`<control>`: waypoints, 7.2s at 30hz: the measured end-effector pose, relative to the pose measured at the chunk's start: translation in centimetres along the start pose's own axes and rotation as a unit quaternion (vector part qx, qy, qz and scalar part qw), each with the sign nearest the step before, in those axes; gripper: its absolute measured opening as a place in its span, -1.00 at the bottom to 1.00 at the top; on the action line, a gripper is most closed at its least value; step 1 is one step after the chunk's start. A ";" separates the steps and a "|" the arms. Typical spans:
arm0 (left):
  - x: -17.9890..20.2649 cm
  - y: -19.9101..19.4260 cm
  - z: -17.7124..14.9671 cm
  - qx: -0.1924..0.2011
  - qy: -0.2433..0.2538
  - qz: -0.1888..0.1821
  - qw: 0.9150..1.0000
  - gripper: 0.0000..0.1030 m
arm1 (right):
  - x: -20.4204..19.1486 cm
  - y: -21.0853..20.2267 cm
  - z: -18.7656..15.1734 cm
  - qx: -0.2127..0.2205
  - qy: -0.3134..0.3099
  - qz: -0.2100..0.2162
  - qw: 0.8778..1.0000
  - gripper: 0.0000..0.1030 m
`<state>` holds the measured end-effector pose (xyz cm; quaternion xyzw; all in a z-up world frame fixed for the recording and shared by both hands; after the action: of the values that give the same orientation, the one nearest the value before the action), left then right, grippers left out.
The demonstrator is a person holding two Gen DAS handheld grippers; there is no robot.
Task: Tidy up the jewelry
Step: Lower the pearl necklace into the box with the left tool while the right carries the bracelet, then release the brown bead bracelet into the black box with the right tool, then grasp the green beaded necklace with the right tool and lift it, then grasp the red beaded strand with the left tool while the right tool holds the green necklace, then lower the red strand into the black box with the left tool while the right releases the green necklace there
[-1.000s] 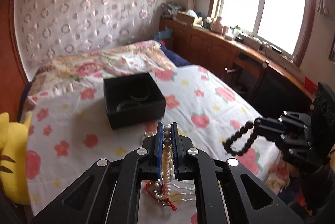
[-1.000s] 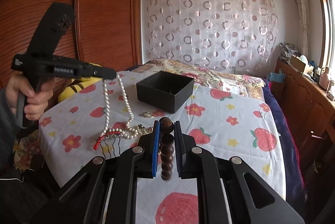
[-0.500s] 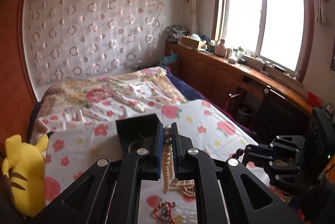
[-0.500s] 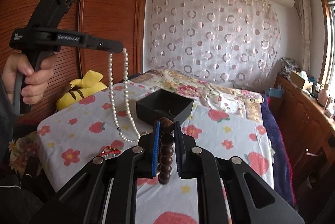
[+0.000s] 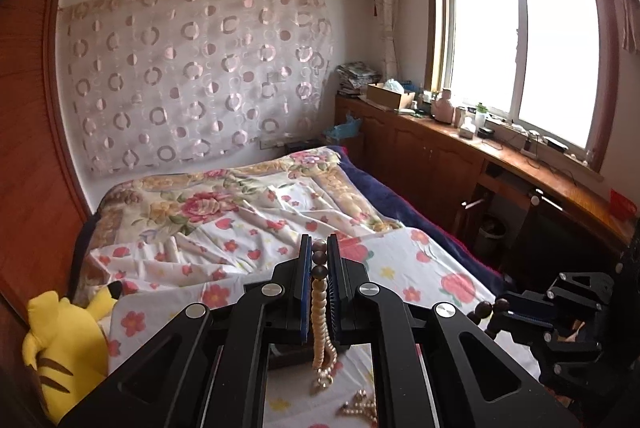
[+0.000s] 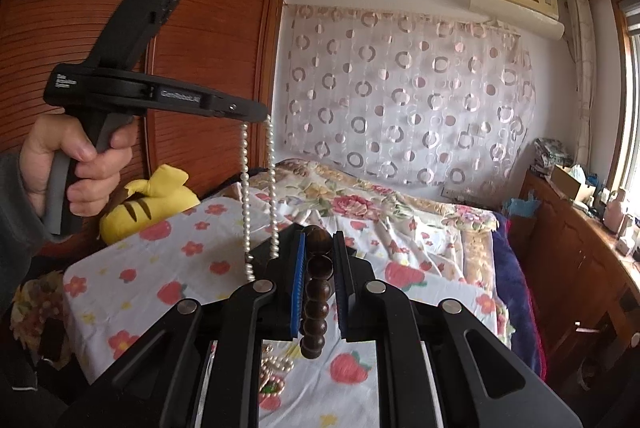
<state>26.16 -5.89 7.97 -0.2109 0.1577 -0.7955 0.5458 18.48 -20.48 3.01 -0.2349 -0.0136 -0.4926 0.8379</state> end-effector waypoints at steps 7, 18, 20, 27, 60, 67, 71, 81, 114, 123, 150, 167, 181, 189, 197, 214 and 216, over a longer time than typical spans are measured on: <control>-0.3 2.6 2.2 0.002 0.004 0.015 1.000 -0.87 | 1.2 2.3 1.5 -0.004 -0.010 -0.012 1.000 -0.71; -5.0 9.0 -2.7 -0.066 -0.032 0.048 0.996 -0.87 | 1.9 7.4 1.2 -0.020 -0.002 0.005 1.000 -0.71; -5.9 9.9 -4.3 -0.077 -0.040 0.051 0.995 -0.87 | 2.1 8.6 0.9 -0.028 0.010 0.011 0.999 -0.71; -7.2 11.2 -8.3 -0.093 -0.048 0.053 0.993 -0.85 | 2.3 12.9 0.1 -0.060 0.027 0.024 0.998 -0.71; -12.4 5.2 -17.9 -0.066 -0.085 0.093 0.990 0.85 | -1.1 21.8 -2.8 -0.163 0.013 0.028 0.986 -0.70; -11.0 3.9 -18.6 -0.065 -0.073 0.085 0.992 0.85 | -1.8 20.3 -3.3 -0.161 0.009 0.040 0.986 -0.34; -10.2 3.4 -19.0 -0.065 -0.070 0.078 0.992 0.85 | -2.0 18.3 -3.4 -0.154 -0.001 0.043 0.987 -0.29; -7.9 1.5 -20.4 -0.066 -0.066 0.058 0.994 0.85 | -4.3 11.7 -8.5 -0.173 -0.005 0.081 0.982 -0.29; -6.2 -0.2 -24.9 -0.094 -0.084 0.044 0.991 0.85 | -6.9 12.0 -14.9 -0.259 0.070 0.170 0.948 -0.73; -6.0 -0.2 -25.1 -0.097 -0.086 0.045 0.991 0.86 | -6.1 11.4 -14.0 -0.239 0.058 0.153 0.957 -0.91; -5.5 0.2 -25.6 -0.107 -0.082 0.039 0.990 0.85 | -3.4 5.8 -8.0 -0.147 0.024 0.103 0.983 -0.92; -2.7 1.4 -26.8 -0.147 -0.057 -0.009 0.987 -0.49 | -4.1 4.1 -9.3 -0.148 0.028 0.100 0.983 -0.92; -2.3 1.7 -25.4 -0.143 -0.050 -0.027 0.988 -0.53 | -4.3 4.5 -10.4 -0.151 0.034 0.103 0.983 -0.92; -1.4 3.8 -25.8 -0.191 -0.022 -0.044 0.980 -0.83 | -4.1 4.4 -10.7 -0.151 0.036 0.101 0.983 -0.92; -1.6 2.5 -24.8 -0.173 -0.033 -0.052 0.983 -0.97 | -3.7 4.5 -11.1 -0.152 0.040 0.100 0.982 -0.92; -3.0 -1.6 -20.1 -0.112 -0.071 -0.084 0.988 -0.97 | -3.6 4.3 -10.5 -0.141 0.041 0.099 0.984 -0.92; -3.2 -2.3 -20.0 -0.104 -0.070 -0.078 0.989 -0.97 | -3.6 4.3 -10.4 -0.140 0.041 0.099 0.984 -0.92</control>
<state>15.23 -1.65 -8.67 -0.3336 0.1844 -0.7980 0.4669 18.03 -20.00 -8.83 -0.3299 0.1137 -0.4134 0.8410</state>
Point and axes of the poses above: each gripper's, at about its wrist camera, not at the fingertips, and y roughly the way its jaws point, x to its right, z to its top, the point moved 6 cm from there along y, roughly the way its jaws point, and after that the axes turned 9 degrees about -y, right-handed, at the moved point
